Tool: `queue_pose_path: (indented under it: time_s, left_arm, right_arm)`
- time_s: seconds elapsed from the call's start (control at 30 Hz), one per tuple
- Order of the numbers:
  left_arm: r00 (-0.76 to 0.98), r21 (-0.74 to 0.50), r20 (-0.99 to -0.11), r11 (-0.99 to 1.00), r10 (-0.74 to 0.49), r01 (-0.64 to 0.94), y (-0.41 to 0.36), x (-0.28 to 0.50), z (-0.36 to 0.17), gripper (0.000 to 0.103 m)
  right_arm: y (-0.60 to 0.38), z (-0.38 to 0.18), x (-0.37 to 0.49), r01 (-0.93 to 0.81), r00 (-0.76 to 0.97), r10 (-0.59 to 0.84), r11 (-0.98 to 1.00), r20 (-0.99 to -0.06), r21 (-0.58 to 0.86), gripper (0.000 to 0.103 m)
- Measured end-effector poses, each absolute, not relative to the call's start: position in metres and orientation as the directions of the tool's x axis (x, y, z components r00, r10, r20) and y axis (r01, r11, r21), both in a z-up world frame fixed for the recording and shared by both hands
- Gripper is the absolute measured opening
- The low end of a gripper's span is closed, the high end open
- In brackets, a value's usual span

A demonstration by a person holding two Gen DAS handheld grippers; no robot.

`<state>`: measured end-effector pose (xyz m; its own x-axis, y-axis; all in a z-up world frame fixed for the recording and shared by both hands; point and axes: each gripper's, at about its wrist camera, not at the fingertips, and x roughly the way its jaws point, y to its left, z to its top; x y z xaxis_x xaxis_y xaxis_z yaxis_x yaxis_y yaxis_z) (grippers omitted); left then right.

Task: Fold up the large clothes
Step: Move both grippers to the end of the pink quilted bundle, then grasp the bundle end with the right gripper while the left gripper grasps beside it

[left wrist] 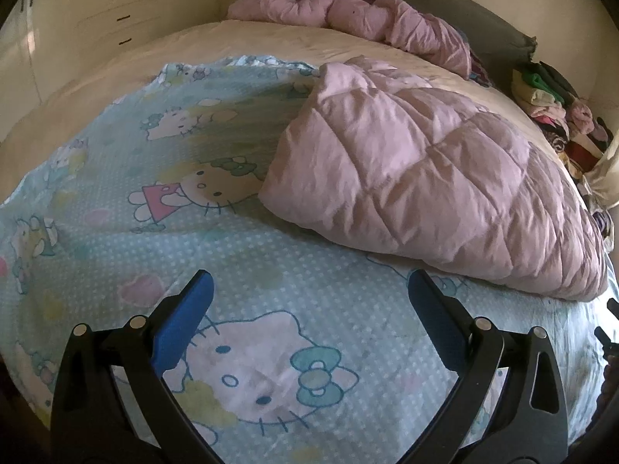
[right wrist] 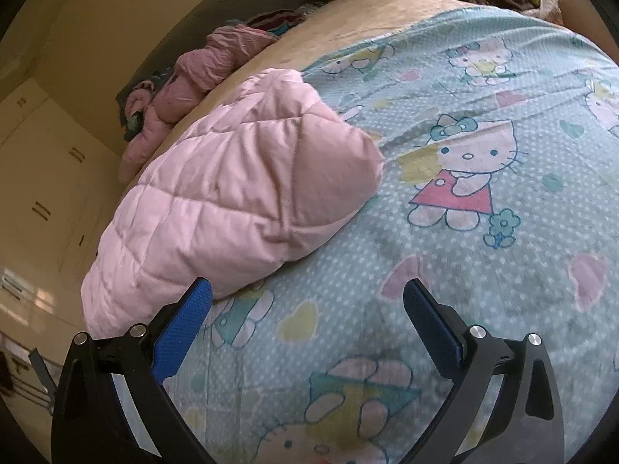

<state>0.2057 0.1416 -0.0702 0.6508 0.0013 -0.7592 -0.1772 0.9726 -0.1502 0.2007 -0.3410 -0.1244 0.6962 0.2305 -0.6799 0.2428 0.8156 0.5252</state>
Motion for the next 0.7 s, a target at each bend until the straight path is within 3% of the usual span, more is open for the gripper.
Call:
queue_pose_path:
  time_s: [0.43,0.7]
  left_arm:
    - [0.627,-0.197,-0.778,0.96,-0.031,-0.197,0.15,0.218,-0.079,0.094]
    - [0.639,-0.337,-0.756,0.922,-0.143,-0.192,0.157,0.226,-0.082,0.094]
  right_arm:
    - [-0.368,-0.14,0.248,0.29,0.682,0.339,0.688,-0.648,0.666,0.099]
    - [-0.37,-0.145,0.283,0.264,0.688,0.404,0.635,-0.603,0.726,0.099]
